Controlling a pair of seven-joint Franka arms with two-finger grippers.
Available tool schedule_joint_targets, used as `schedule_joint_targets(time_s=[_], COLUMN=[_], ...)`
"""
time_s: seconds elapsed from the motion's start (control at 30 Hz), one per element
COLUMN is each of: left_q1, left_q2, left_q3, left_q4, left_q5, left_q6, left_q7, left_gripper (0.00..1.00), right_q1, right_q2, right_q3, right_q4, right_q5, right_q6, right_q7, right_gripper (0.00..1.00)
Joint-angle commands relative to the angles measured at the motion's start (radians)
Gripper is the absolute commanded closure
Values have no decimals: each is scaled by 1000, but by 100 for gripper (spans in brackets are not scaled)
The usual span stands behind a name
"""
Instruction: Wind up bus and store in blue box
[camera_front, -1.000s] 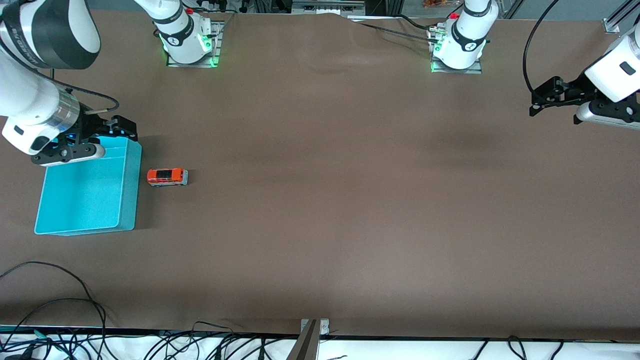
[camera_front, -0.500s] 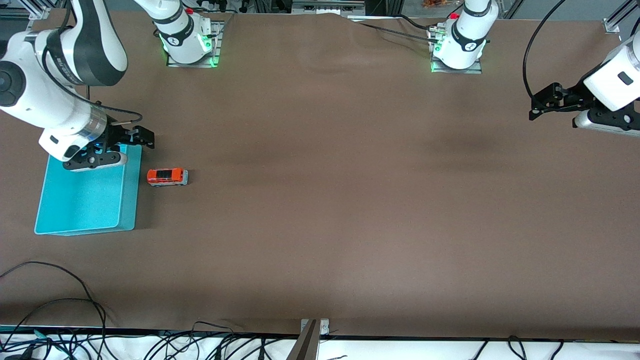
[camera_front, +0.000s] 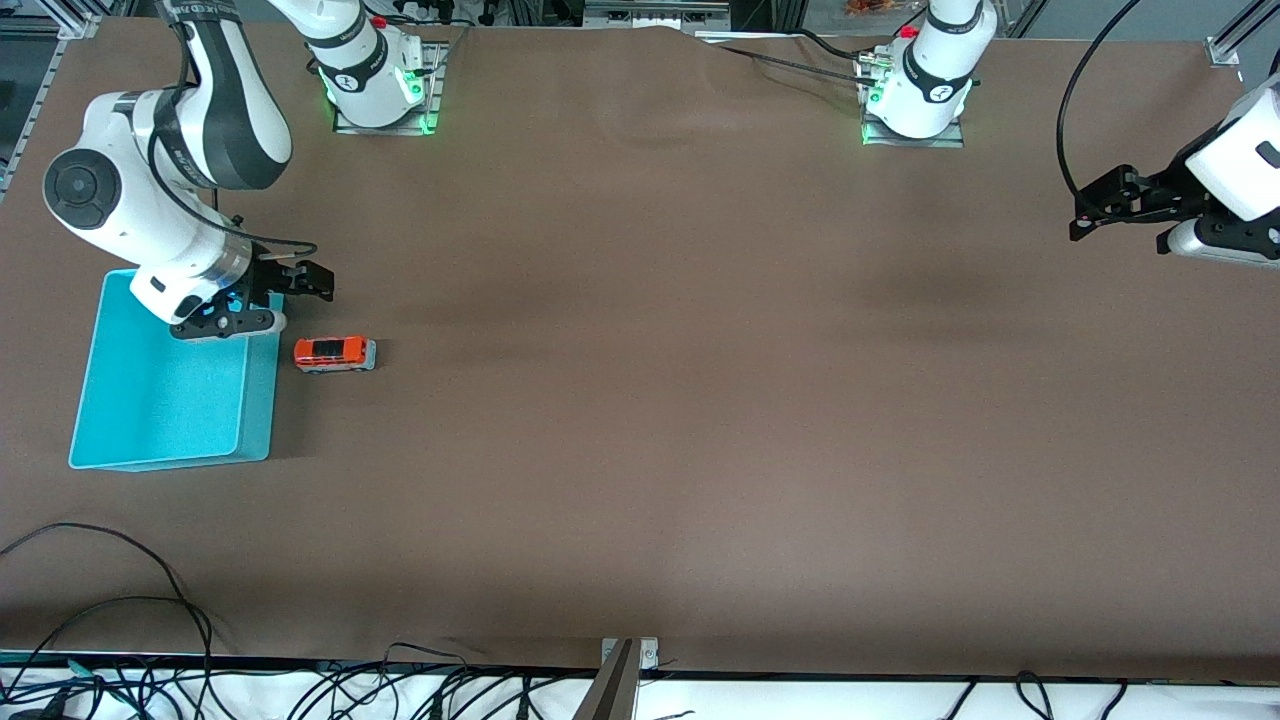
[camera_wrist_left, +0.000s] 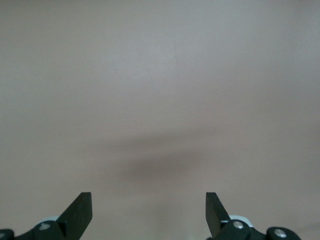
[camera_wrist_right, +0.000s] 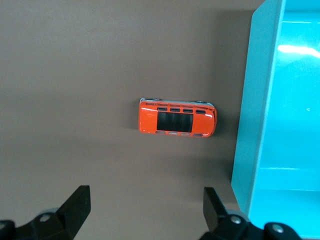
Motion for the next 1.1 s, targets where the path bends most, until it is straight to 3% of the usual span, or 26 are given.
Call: schedule_joint_targets(time_s=[0.0, 0.23, 0.4, 0.6, 1.07], left_q1=[2, 4, 1, 1, -1], left_q2=[20, 20, 20, 20, 22], left_q3=[-2, -3, -3, -3, -5], left_q4=[42, 43, 43, 46, 52], left_q5=[11, 10, 13, 10, 11], left_q6=[-30, -29, -29, -29, -29], left_q7=[-12, -10, -10, -12, -12], left_gripper=[0, 0, 0, 0, 0], right_q1=[-5, -7, -8, -8, -27], right_q2=[3, 34, 47, 58, 104], right_q3=[6, 4, 4, 4, -4], right_q4=[-57, -82, -89, -109, -132], right_q5=[17, 18, 15, 13, 12], right_q6=[73, 122, 145, 178, 245], right_q7=[8, 35, 225, 278, 607], right_gripper=[0, 0, 0, 0, 0])
